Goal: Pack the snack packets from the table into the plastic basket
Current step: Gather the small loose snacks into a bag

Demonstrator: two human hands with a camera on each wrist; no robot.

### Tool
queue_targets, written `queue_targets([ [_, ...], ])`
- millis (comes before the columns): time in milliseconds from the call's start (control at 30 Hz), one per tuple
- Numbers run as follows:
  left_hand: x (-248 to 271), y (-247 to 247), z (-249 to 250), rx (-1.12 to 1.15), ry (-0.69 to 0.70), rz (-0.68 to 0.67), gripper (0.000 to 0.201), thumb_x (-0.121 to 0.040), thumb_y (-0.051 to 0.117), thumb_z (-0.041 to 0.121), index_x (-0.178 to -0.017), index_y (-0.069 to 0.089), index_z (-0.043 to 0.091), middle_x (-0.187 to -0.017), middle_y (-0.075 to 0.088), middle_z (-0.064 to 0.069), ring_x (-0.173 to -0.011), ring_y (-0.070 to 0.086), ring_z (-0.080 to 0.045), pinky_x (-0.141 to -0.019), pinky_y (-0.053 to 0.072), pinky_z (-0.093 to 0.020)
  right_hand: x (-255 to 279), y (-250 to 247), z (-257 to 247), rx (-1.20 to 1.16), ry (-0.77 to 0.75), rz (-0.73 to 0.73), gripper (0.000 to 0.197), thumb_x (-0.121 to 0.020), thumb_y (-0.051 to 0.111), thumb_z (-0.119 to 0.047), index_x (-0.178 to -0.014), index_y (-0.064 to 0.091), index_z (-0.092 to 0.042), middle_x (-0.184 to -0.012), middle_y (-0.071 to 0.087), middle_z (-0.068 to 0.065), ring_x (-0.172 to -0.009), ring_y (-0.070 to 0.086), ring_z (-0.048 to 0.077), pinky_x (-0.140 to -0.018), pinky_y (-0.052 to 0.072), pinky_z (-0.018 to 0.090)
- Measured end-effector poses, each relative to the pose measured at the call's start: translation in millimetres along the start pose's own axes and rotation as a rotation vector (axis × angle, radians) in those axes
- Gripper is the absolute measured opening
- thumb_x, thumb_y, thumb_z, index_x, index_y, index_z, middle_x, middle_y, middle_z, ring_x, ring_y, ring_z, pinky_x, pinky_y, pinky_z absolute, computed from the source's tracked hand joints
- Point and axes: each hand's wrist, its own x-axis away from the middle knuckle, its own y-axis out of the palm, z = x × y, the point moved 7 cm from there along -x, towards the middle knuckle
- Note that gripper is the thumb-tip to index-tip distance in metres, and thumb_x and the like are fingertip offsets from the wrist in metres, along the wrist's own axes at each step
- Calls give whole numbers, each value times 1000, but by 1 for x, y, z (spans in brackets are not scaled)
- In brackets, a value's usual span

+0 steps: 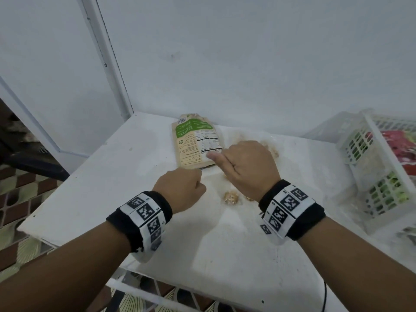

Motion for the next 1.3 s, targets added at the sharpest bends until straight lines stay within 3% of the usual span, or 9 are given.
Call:
queue_targets([
  [100, -2, -8, -10, 104, -28, 62, 21, -98, 43, 36, -86, 54, 21, -82, 61, 1, -71, 59, -22, -65, 50, -34, 3, 7, -5, 55, -20, -29, 59, -108, 26, -54, -61, 46, -23, -53, 42, -9, -49, 42, 16, -55, 37, 34],
  [167, -2, -14, -14, 187, -9, 112, 22, -98, 46, 36, -86, 56, 21, -87, 67, 0, -73, 62, -23, -70, 55, -38, 7, 17, -7, 34, -46, -42, 43, -108, 38, -47, -84, 65, -23, -69, 60, -8, -59, 56, 16, -55, 45, 33],
  [267, -3, -22, -18, 334, -1, 171, 19, -98, 53, 36, -83, 58, 26, -89, 68, 8, -72, 62, -16, -67, 53, -34, 11, 28, -6, 9, -77, -74, 18, -100, 60, -30, -113, 68, -22, -92, 64, -2, -73, 62, 21, -56, 50, 34],
  [600, -1, -29, -13, 501, 55, 169, 18, -98, 59, 34, -82, 66, 30, -77, 67, 16, -62, 57, 4, -54, 35, -13, 8, 31, -5, 40, -134, -29, 5, -88, 77, -21, -90, 73, -20, -89, 57, -1, -69, 53, 20, -57, 37, 30],
  [833, 0, -51, -34, 551, -46, 394, 13, -93, 64, 30, -80, 64, 27, -77, 67, 19, -61, 61, -1, -61, 46, -27, 12, 33, -5, 19, -244, -126, 11, -86, 75, -10, -78, 69, -15, -86, 47, 1, -76, 44, 20, -62, 38, 34],
  [933, -1, -50, -28, 484, -12, 366, 15, -93, 66, 30, -79, 64, 27, -68, 63, 20, -59, 58, 0, -60, 44, -27, 16, 31, 4, -12, -209, -186, 7, -86, 77, -18, -90, 71, -19, -92, 50, 0, -80, 47, 19, -65, 44, 34],
  [1033, -3, -43, -19, 447, 10, 330, 18, -93, 67, 34, -77, 62, 27, -70, 62, 16, -60, 57, 1, -60, 43, -26, 22, 27, 18, -57, -56, -239, 37, -92, 71, -33, -124, 56, -23, -111, 53, -2, -93, 54, 18, -73, 49, 31],
  [1200, -10, -33, -10, 467, 13, 274, 21, -93, 68, 35, -75, 61, 27, -63, 58, 17, -56, 54, -1, -60, 41, -25, 45, 25, 45, -21, 97, -378, 32, -97, 58, -47, -119, 51, -24, -113, 50, -5, -96, 56, 18, -73, 52, 34],
  [1300, -12, -30, -7, 489, 21, 265, 21, -93, 68, 34, -74, 61, 26, -66, 60, 18, -59, 56, -1, -61, 41, -25, 65, 34, 62, 31, 234, -563, 51, -93, 54, -61, -132, 46, -29, -130, 44, -1, -116, 50, 22, -89, 52, 37],
])
